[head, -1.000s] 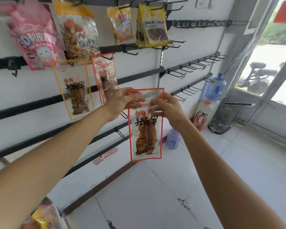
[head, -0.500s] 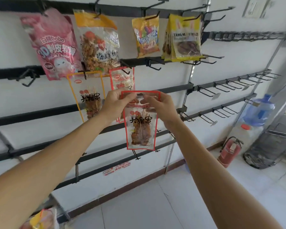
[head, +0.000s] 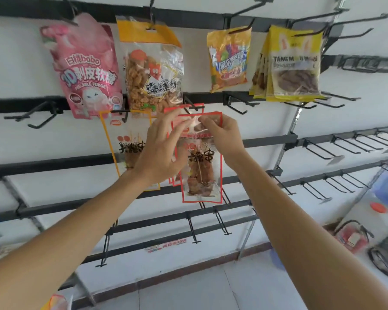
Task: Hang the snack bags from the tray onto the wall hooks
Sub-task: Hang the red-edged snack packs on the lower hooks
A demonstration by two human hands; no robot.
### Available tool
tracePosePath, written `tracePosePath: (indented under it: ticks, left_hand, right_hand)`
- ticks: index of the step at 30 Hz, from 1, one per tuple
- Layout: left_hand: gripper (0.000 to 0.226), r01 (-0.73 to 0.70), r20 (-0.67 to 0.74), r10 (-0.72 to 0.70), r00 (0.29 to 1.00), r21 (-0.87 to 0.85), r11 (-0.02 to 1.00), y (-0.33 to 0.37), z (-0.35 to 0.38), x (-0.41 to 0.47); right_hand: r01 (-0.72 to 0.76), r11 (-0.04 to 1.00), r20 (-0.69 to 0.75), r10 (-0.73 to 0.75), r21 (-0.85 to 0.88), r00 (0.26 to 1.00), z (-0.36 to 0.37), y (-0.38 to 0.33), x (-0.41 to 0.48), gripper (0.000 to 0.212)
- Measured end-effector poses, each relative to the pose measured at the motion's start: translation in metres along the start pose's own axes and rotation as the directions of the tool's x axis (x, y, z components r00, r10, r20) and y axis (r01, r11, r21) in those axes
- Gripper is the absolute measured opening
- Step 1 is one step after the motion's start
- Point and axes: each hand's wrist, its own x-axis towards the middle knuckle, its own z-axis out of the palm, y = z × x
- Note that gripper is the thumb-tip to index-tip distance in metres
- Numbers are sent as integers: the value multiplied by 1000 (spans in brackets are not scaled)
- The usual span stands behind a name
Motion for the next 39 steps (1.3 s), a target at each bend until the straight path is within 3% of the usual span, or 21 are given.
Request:
tracePosePath:
  ticks: [2, 11, 15, 18, 20, 22, 25, 30, 32, 35, 39]
  left_hand:
    - [64, -59, 58, 55, 997, 72, 996, -5, 4, -2]
    - [72, -66, 193, 17, 981, 250, 966, -8, 23, 0]
    - [72, -67, 265, -42, 963, 390, 918, -8, 34, 3]
    - [72, -98, 308, -76, 948, 514, 852, -6, 49, 1]
    - [75, -72, 326, -135, 936, 551, 831, -13, 57, -1]
    - [78, -47, 333, -175, 927, 566, 823, -24, 64, 1]
    - [79, -6, 335, -207, 919, 538, 843, -33, 69, 8]
    - [82, 91, 351, -223, 910, 355, 930, -32, 75, -6]
    - [80, 209, 410, -294, 864, 239, 948, -21, 76, -27]
    - [66, 392, 504, -391, 770, 109, 913, -16, 59, -56]
    - [62, 388, 629, -381, 678, 134, 912, -12, 9, -95]
  right_hand:
    - [22, 1000, 6, -22, 21, 1000, 5, 3, 10, 11]
    - [-10, 993, 110, -4, 121, 994, 7, 35, 40, 10]
    - [71, 981, -61, -84, -179, 995, 14, 47, 60, 22]
    - [98, 906, -254, -217, -411, 943, 16, 58, 60, 38]
    - [224, 803, -174, -374, -553, 911, 15, 68, 57, 38]
    - [356, 650, 63, -429, -671, 901, 12, 79, 52, 38]
    - [413, 546, 346, -227, -729, 910, 4, 92, 42, 47]
    - [246, 543, 359, 110, -803, 927, -12, 106, 3, 55]
    - [156, 550, 318, 213, -821, 924, -20, 115, -16, 52]
    - [111, 592, 325, 267, -798, 907, -23, 114, -30, 48]
    - [174, 635, 399, 229, -753, 888, -1, 100, -45, 49]
